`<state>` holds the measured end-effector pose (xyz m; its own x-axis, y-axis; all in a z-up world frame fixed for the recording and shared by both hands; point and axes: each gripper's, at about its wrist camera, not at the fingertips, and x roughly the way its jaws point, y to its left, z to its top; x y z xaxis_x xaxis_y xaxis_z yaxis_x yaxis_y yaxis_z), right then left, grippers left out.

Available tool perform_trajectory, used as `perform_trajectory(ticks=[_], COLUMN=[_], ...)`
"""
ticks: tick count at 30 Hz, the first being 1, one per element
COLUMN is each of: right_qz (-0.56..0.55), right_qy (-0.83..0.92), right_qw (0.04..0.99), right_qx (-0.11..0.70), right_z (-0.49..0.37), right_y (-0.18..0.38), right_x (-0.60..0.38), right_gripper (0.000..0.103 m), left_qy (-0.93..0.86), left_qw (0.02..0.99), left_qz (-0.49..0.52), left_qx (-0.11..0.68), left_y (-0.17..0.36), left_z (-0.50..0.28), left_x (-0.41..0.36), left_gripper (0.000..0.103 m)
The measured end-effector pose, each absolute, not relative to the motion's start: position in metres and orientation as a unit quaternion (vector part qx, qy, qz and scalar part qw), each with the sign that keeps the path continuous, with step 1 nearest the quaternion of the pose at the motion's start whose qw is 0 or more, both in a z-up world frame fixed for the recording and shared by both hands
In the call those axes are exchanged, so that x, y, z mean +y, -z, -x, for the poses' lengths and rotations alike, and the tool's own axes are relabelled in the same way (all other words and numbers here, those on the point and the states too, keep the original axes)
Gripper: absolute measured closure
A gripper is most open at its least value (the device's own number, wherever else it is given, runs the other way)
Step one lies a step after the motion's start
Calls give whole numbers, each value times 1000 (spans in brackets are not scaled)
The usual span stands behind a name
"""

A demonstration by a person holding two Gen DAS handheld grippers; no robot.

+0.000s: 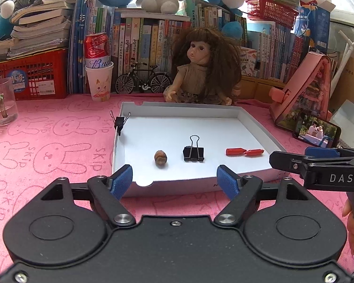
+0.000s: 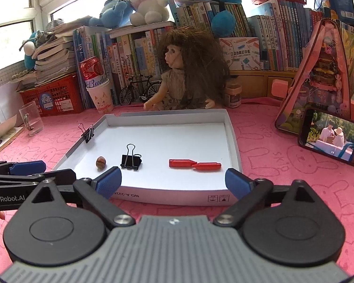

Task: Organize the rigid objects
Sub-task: 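Move both tools back toward the black lids and remaining toys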

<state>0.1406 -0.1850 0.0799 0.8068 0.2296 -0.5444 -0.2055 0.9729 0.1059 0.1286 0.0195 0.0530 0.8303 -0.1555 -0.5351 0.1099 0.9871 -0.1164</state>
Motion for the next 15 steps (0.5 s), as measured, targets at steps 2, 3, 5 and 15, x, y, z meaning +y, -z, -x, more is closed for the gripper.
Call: perform_trajectory(ticks=[2,3,5,15], right_qz=[-18,-15,-11,12], right_qy=[-119,-120,-121,-116], right_qw=[951,952,953,959], right_qx=[284,282,278,259], right_z=[-134,-131,-125,-96], right_y=[-80,-81,-80,-68], right_x=[-185,-184,-184,-181], right_gripper=[0,0,0,0], left_qy=[71,72,73,73], left_qw=[957,957,957,960], left_qz=[37,37,36,30], left_qx=[280,280,279,268], left_y=[-51,-51,-49,-38], left_z=[-120,-117,-110,-81], left_x=[20,20,20,26], left_gripper=[25,25,25,24])
